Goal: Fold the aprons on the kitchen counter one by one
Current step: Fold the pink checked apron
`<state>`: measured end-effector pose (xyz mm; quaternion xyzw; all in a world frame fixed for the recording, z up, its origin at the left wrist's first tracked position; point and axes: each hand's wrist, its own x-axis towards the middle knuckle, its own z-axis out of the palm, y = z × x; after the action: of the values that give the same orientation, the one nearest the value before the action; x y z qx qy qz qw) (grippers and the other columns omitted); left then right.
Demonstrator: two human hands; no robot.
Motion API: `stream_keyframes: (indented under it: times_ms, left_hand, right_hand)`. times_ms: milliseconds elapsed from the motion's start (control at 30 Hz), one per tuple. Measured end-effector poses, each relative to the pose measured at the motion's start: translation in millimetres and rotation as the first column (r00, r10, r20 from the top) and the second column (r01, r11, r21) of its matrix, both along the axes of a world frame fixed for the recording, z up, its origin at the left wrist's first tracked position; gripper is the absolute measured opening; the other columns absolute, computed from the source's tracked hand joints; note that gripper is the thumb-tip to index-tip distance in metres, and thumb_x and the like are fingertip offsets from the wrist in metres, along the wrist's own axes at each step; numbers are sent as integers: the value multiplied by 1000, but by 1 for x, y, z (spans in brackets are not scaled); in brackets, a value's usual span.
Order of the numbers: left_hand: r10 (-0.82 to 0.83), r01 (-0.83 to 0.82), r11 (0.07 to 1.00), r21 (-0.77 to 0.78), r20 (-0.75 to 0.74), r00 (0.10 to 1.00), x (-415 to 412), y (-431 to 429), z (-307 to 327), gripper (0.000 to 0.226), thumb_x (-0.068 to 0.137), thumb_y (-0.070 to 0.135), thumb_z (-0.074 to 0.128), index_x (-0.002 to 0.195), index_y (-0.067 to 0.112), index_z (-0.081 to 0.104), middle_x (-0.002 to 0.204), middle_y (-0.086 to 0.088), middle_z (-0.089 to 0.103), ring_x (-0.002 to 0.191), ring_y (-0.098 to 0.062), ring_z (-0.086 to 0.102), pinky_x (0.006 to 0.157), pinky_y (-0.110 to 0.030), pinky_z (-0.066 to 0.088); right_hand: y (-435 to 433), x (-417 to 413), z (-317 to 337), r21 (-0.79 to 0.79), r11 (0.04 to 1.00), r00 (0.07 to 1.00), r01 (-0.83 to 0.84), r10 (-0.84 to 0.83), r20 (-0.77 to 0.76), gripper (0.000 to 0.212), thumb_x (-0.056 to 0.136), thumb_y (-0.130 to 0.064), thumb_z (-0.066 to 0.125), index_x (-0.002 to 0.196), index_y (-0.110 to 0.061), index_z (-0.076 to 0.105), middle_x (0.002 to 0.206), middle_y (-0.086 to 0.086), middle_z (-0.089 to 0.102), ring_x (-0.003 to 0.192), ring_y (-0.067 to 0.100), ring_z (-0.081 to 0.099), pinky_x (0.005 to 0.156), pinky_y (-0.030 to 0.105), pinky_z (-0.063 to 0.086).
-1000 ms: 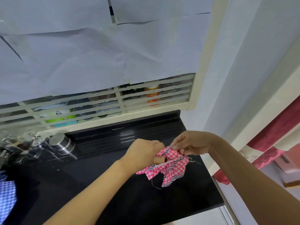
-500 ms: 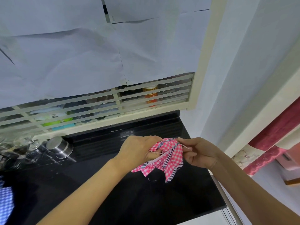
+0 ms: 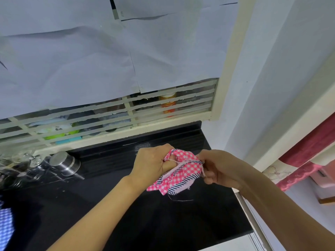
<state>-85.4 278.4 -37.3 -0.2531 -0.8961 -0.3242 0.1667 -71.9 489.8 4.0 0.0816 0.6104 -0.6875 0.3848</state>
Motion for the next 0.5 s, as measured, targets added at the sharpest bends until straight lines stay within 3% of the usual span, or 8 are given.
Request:
stream_keyframes:
  times_ms: [100, 167, 267, 367, 500]
  left_hand:
    - [50, -51, 998, -29, -29, 998, -11, -1, -3, 40, 84, 47, 50, 83, 13, 71, 62, 5, 65, 52, -12, 61, 50, -37, 54]
    - [114, -114, 993, -11, -20, 993, -14, 2, -4, 43, 83, 49, 48, 83, 13, 71, 62, 5, 65, 52, -13, 60, 51, -33, 52]
    - [204, -203, 979, 12, -57, 977, -14, 7, -3, 40, 85, 45, 44, 79, 13, 69, 58, 6, 62, 49, -11, 57, 46, -28, 47]
    - [255, -260, 965, -17, -151, 955, -18, 7, -3, 41, 88, 44, 46, 72, 13, 67, 53, 6, 57, 42, -10, 52, 39, -26, 42]
    - [296, -322, 944, -71, -243, 924, -28, 0, -3, 48, 92, 47, 42, 74, 11, 66, 51, 4, 57, 39, -13, 51, 38, -24, 38]
  right_hand:
    - [-15, -4, 0, 369, 928, 966, -49, 137, -218, 30, 100, -25, 46, 82, -3, 57, 64, 6, 61, 43, 7, 52, 54, 17, 50]
    - [-24, -7, -5, 473, 881, 953, -18, 158, -258, 27, 98, -28, 50, 90, -4, 61, 73, 6, 68, 50, 8, 62, 59, 19, 56]
    - [-34, -11, -11, 325, 943, 977, 73, -2, -214, 14, 97, -23, 54, 101, -9, 55, 85, 4, 71, 69, 13, 71, 63, 22, 58]
    - [-36, -17, -11, 25, 982, 982, 187, -186, -43, 12, 96, -12, 53, 108, -7, 53, 99, 10, 68, 85, 20, 71, 68, 28, 59]
    - [-40, -17, -12, -358, 864, 928, 353, -275, 251, 26, 95, 7, 41, 114, -1, 56, 108, 19, 64, 99, 29, 65, 72, 34, 60]
